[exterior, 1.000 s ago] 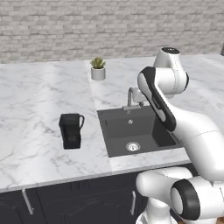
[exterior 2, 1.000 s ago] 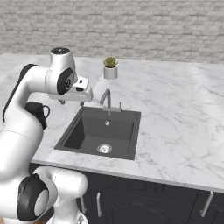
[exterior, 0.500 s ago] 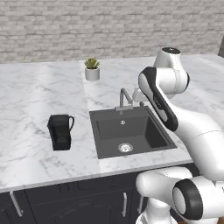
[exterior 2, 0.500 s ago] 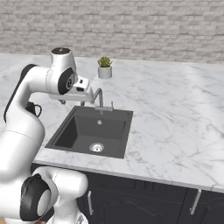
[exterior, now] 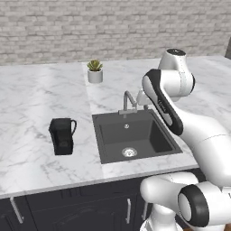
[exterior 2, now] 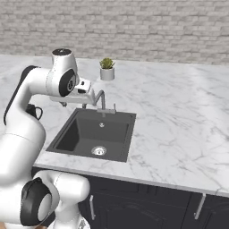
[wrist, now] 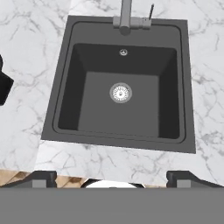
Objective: Turn on the sink faucet and place the jug under the water for a few seconds to fill it up.
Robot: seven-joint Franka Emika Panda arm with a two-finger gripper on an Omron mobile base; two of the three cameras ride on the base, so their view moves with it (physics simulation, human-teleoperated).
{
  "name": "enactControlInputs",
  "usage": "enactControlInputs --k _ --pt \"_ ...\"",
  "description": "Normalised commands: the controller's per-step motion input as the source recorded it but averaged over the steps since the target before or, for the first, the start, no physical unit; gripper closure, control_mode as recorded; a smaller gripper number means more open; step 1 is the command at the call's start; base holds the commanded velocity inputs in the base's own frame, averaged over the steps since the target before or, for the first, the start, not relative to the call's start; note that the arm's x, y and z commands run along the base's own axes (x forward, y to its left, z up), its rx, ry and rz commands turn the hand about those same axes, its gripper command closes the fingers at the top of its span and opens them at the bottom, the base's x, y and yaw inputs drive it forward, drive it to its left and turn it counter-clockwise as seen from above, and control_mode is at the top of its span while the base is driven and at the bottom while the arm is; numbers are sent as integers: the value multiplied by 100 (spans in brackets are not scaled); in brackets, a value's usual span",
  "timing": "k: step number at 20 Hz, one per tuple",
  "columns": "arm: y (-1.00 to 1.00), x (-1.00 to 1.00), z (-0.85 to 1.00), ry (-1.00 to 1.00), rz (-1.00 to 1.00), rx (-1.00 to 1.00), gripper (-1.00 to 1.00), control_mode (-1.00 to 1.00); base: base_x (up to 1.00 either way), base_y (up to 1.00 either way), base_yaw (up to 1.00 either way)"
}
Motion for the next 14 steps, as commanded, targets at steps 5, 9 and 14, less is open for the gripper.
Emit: enactControlInputs --k 5,9,14 --pt "-61 10 -40 -26 18 2 -100 -100 0 -1 0" --pt "-100 41 -57 -52 46 9 -100 -100 0 0 0" --pt "-69 66 -45 -52 46 8 -100 -100 0 0 0"
